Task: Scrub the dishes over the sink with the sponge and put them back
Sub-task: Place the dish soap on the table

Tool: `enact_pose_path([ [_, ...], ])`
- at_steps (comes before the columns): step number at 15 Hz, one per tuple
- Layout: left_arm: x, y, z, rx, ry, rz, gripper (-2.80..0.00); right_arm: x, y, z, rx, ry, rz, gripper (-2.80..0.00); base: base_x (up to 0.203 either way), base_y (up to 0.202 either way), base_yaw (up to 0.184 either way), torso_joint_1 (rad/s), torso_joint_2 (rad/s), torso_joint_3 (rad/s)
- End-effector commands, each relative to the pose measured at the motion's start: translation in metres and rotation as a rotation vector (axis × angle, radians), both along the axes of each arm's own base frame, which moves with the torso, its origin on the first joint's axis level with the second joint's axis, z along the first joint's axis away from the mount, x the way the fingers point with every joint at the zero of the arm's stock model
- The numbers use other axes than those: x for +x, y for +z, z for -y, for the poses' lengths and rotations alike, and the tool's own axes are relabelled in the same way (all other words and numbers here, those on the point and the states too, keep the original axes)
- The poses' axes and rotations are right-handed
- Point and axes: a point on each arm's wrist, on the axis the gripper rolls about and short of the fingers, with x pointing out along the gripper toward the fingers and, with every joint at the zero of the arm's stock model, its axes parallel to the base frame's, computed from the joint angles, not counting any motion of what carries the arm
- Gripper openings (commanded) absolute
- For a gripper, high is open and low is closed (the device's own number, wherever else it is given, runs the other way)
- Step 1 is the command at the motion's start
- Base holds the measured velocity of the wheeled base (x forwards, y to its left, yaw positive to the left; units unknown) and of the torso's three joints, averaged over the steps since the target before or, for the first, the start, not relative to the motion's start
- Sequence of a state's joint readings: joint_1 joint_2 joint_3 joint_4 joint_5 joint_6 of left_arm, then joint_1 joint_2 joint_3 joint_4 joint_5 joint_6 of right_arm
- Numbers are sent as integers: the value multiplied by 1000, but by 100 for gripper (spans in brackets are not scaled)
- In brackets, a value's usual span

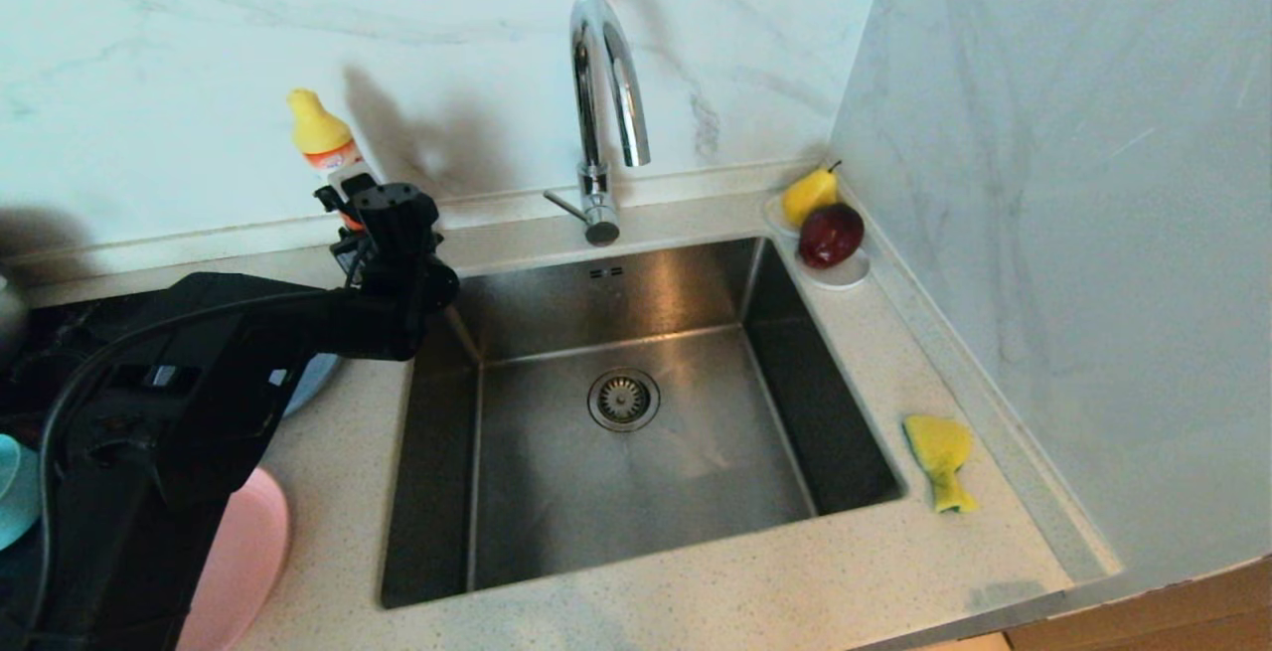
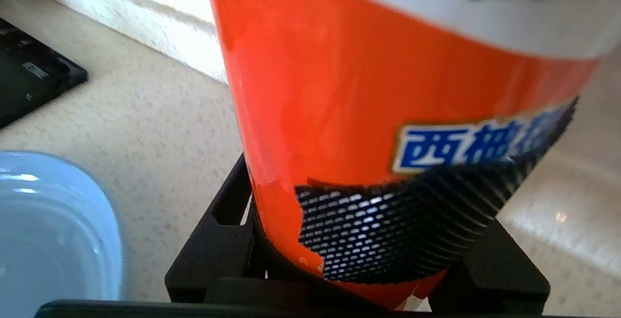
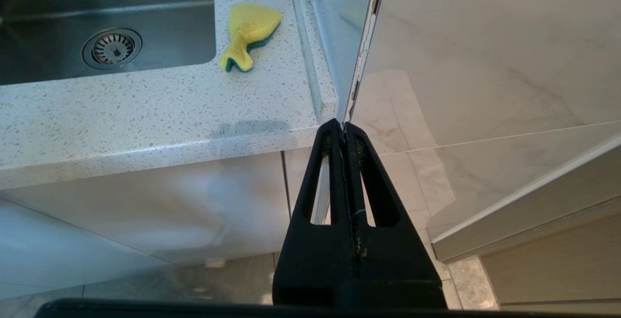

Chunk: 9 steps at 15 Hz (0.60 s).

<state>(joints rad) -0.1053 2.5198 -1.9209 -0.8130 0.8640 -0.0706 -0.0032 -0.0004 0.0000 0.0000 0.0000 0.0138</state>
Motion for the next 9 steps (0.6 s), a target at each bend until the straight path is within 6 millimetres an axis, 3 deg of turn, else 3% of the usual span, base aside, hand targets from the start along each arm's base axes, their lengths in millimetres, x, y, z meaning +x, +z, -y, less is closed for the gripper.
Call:
enact_pose_path([
  [1,-2,7,-2,-14,7,27,-280,0,0,0,0,0,0,-280,0,0,0,0,0,0],
  [9,3,-10,-6,-22,23,12,-280,0,0,0,0,0,0,-280,0,0,0,0,0,0],
])
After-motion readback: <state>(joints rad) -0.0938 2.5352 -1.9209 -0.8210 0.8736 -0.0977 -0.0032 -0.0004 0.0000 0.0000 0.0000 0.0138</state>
